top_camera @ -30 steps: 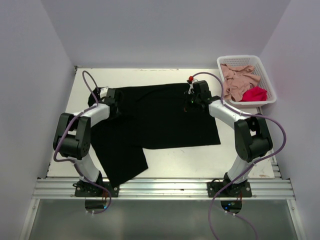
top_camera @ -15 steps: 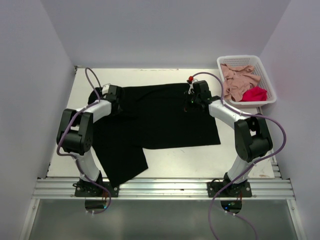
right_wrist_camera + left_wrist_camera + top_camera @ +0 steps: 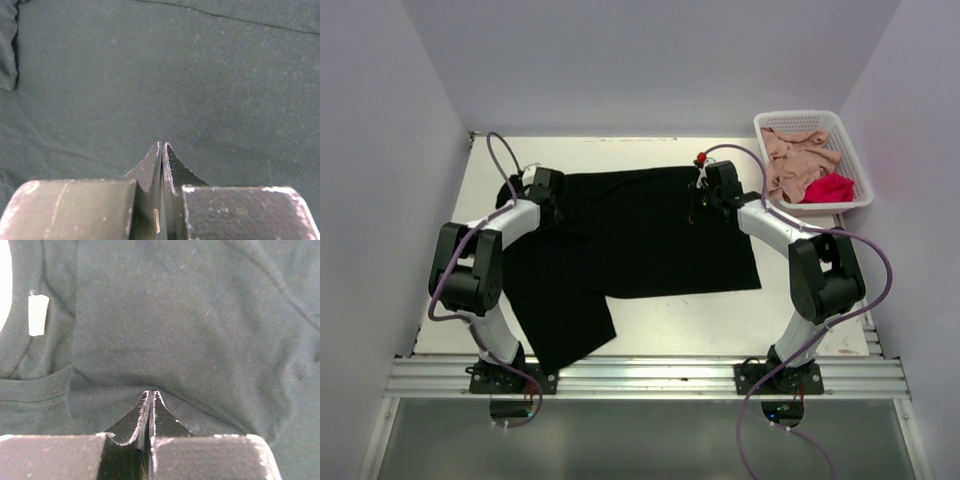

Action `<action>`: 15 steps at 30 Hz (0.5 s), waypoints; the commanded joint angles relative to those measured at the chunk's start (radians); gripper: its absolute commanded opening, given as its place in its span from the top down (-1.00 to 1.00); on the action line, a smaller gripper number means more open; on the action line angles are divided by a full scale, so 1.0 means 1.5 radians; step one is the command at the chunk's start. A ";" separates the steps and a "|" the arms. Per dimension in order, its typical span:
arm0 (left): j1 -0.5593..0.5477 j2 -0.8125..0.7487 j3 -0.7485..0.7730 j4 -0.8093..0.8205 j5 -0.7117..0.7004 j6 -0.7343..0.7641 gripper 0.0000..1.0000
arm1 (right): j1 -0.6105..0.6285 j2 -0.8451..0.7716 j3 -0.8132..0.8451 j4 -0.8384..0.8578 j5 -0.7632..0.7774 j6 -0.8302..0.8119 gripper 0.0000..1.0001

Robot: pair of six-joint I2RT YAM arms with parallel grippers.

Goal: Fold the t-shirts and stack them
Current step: Fold the flattened tshirt in 1/3 of the way

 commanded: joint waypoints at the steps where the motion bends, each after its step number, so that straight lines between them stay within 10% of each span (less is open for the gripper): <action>1: 0.002 -0.034 0.020 -0.005 -0.036 0.016 1.00 | 0.005 0.001 0.017 0.001 0.002 -0.009 1.00; 15: 0.007 -0.189 -0.061 -0.070 -0.072 0.000 1.00 | 0.005 0.000 0.012 0.004 0.003 -0.009 1.00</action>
